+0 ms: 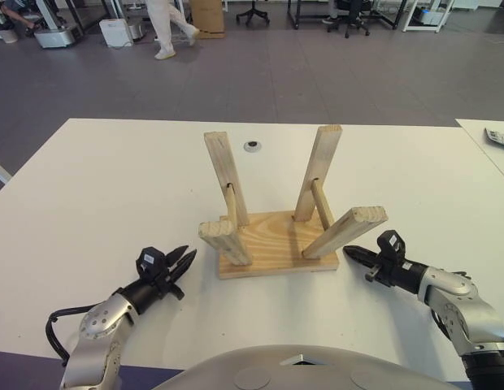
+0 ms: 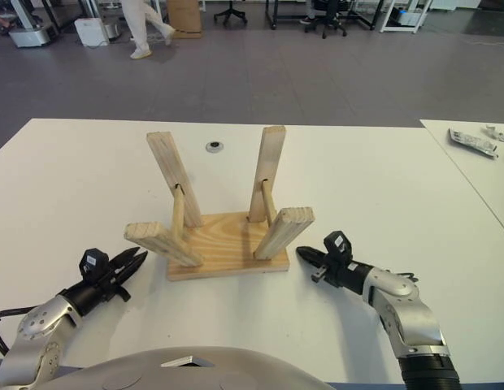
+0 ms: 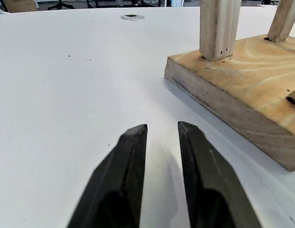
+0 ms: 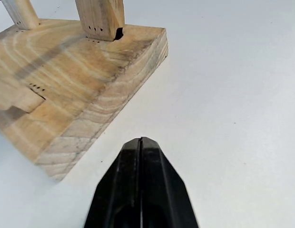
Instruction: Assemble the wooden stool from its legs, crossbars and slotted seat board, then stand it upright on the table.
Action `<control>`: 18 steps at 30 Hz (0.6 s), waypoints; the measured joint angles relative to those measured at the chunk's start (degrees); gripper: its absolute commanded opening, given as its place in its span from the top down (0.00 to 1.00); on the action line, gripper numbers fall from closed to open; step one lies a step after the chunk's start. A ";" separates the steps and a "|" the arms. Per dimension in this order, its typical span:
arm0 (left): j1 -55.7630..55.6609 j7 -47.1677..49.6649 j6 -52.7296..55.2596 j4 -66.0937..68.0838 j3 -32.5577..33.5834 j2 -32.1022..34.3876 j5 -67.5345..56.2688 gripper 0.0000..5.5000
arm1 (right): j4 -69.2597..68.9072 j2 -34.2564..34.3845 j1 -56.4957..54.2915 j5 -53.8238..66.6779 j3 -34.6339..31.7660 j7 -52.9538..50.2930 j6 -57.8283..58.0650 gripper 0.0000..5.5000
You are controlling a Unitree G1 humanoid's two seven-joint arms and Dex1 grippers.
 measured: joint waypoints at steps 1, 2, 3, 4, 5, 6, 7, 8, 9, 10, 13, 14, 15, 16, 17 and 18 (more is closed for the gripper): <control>-0.01 -1.39 -0.22 0.80 -0.29 0.30 -0.02 0.93 | -0.31 -0.02 0.51 0.52 -0.02 0.44 0.18 1.00; 0.01 -2.32 -0.83 1.06 -0.69 0.47 -0.10 0.96 | -0.43 -0.10 0.61 0.73 -0.01 0.90 0.43 1.00; 0.03 -3.20 -1.58 1.35 -1.08 0.55 -0.17 0.99 | -0.56 -0.24 0.61 0.79 0.07 1.17 0.67 1.00; 0.04 -3.97 -1.95 1.55 -1.28 0.61 -0.33 1.00 | -0.70 -0.37 0.62 0.80 0.28 1.58 0.76 1.00; 0.15 -4.52 -2.24 1.59 -1.47 0.79 -0.37 1.00 | -0.96 -0.48 0.65 0.80 0.54 2.16 1.05 1.00; 0.31 -5.20 -2.61 1.58 -1.82 0.96 -0.45 1.00 | -1.26 -0.60 0.65 0.81 0.76 2.30 1.34 1.00; 0.37 -5.87 -2.68 1.52 -2.07 1.03 -0.51 1.00 | -1.50 -0.71 0.65 0.81 1.06 2.41 1.46 1.00; 0.63 -6.51 -2.26 0.97 -2.51 1.25 -0.73 1.00 | -1.71 -0.71 0.65 0.81 1.27 2.51 1.57 1.00; 1.25 -7.33 -1.37 -0.02 -3.00 1.47 -1.30 1.00 | -2.07 -0.72 0.65 0.81 1.55 2.65 1.90 1.00; 1.84 -8.33 -0.54 -0.83 -3.47 1.61 -2.23 1.00 | -2.21 -0.73 0.65 0.82 1.66 3.05 2.02 1.00; 2.79 -10.05 1.50 -2.66 -4.81 2.02 -3.43 1.00 | -2.88 -0.80 0.69 2.22 1.72 3.75 3.83 1.00; 2.99 -10.36 2.42 -3.44 -5.19 2.00 -3.54 1.00 | -3.46 -0.91 0.82 2.98 1.65 4.15 4.84 1.00; 3.03 -10.30 2.66 -3.65 -5.17 2.03 -3.55 1.00 | -4.02 -1.12 0.93 3.29 1.54 4.26 5.73 1.00; 2.97 -10.15 2.91 -3.72 -5.26 2.01 -3.53 1.00 | -4.79 -1.50 1.09 3.41 1.57 4.45 6.61 1.00; 2.68 -9.76 3.12 -3.70 -5.30 1.98 -3.40 1.00 | -5.11 -1.77 1.27 3.93 1.66 4.73 7.07 1.00; 1.98 -8.97 3.14 -3.58 -5.50 1.85 -3.07 1.00 | -5.56 -2.17 1.46 4.07 1.86 5.07 7.70 1.00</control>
